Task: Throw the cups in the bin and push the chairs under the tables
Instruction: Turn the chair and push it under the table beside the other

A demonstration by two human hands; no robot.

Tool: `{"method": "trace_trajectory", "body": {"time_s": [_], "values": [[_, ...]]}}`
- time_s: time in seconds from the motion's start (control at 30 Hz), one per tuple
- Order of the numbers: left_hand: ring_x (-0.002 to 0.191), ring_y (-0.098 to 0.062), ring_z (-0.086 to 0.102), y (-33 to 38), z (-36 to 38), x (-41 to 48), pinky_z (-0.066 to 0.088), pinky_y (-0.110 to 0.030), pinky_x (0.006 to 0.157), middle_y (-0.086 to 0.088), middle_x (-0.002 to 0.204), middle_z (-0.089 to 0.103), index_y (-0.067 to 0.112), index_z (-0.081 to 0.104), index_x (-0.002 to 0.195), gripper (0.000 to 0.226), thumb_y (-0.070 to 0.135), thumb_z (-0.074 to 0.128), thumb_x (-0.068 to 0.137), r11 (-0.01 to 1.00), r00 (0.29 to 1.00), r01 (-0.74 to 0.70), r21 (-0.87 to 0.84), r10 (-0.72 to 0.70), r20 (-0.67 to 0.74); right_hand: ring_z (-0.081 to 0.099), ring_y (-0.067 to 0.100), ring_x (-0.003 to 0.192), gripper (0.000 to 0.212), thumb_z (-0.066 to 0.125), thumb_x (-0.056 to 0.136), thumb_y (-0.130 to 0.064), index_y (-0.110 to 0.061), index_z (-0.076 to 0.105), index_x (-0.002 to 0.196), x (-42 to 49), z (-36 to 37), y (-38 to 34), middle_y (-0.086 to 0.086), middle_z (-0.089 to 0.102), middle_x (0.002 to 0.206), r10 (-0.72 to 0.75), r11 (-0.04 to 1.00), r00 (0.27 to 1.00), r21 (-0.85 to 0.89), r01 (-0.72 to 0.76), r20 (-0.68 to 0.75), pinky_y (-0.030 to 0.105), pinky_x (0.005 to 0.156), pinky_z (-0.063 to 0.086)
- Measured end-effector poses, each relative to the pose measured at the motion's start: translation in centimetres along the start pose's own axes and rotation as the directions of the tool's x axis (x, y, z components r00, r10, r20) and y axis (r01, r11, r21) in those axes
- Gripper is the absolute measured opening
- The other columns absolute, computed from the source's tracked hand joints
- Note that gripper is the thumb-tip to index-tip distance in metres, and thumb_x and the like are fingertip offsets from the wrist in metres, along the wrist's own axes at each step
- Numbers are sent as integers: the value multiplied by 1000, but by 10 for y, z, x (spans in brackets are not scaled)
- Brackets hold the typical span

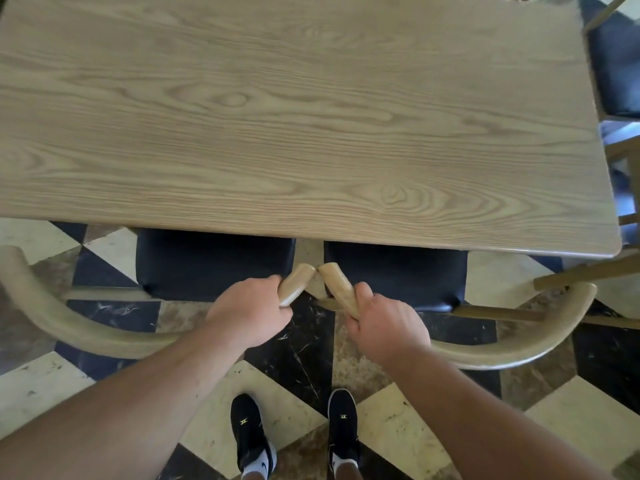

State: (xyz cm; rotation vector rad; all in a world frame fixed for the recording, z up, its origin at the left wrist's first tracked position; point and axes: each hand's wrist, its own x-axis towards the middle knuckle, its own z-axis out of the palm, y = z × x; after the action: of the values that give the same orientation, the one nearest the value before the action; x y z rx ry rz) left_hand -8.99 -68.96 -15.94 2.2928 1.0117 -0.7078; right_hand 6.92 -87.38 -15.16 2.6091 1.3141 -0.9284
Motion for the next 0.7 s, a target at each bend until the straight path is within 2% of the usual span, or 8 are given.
{"method": "trace_trajectory", "body": {"time_s": [0.27,0.43,0.7], "values": [[72,-14,65,2,1,-5,52,-34,59,8,86,65,33,57,112,23,45,67,95,1000,1000,15,-2,-15,-18,59,17,60,21,51,108,-41,-27,36,107,-7,-3,-4,-6,59,76,26,1000,1000,-6,-26,-9,36,53,51],[72,-13,66,4,0,-9,55,-34,62,8,85,66,34,59,114,23,45,67,95,1000,1000,13,-24,-13,-15,62,17,63,21,54,108,-36,-26,39,117,-9,-7,-7,-5,61,80,44,998,997,47,-47,65,36,54,56],[67,-13,66,2,-2,-5,49,-32,57,6,80,66,32,55,102,16,42,66,95,1000,1000,19,-4,-19,-3,59,15,59,22,52,108,-45,-28,37,108,-6,1,-4,-7,59,76,26,999,1000,18,-26,17,34,51,48]]}}
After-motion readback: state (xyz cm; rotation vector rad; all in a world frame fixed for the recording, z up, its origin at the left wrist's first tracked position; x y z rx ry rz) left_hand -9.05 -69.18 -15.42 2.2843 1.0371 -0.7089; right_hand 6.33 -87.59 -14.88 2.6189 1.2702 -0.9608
